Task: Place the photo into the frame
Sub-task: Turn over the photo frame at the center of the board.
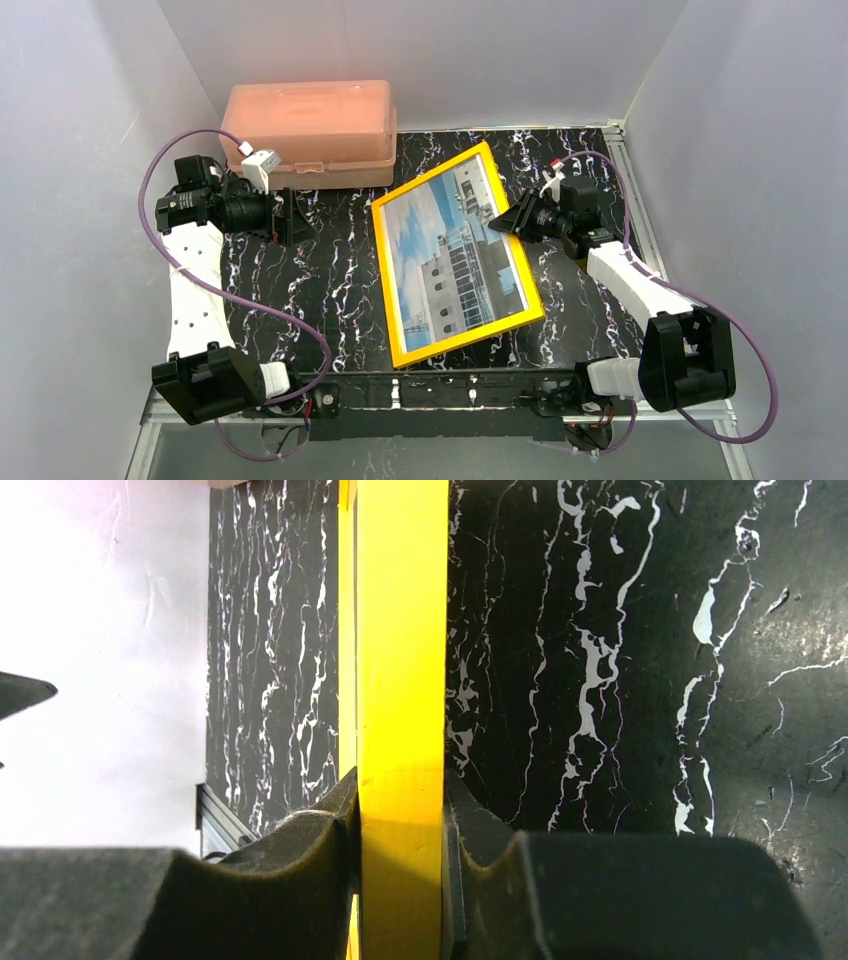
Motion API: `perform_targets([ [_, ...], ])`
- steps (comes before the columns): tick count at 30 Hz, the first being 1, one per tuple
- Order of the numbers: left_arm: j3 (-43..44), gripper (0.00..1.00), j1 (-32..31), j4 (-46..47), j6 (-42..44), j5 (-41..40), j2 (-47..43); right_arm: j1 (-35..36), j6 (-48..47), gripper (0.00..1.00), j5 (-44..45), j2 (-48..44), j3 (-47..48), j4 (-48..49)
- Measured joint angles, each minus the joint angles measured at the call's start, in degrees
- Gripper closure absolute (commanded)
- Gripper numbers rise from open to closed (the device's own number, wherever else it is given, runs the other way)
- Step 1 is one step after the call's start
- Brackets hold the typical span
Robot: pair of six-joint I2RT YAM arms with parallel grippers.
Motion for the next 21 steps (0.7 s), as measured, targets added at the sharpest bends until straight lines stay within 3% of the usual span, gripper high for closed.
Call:
perform_targets([
  [8,-1.22,0.02,0.00,-2.14,3.17,-2.10,0.00,-1.86,5.11,0.79,-4.28,4.66,-4.44,11.63],
  [21,-5.46,0.01,0.00,-1.88,2.73,-9.05,3.21,-1.97,10.45,0.76,-4.15,7.69,-12.31,26.34],
])
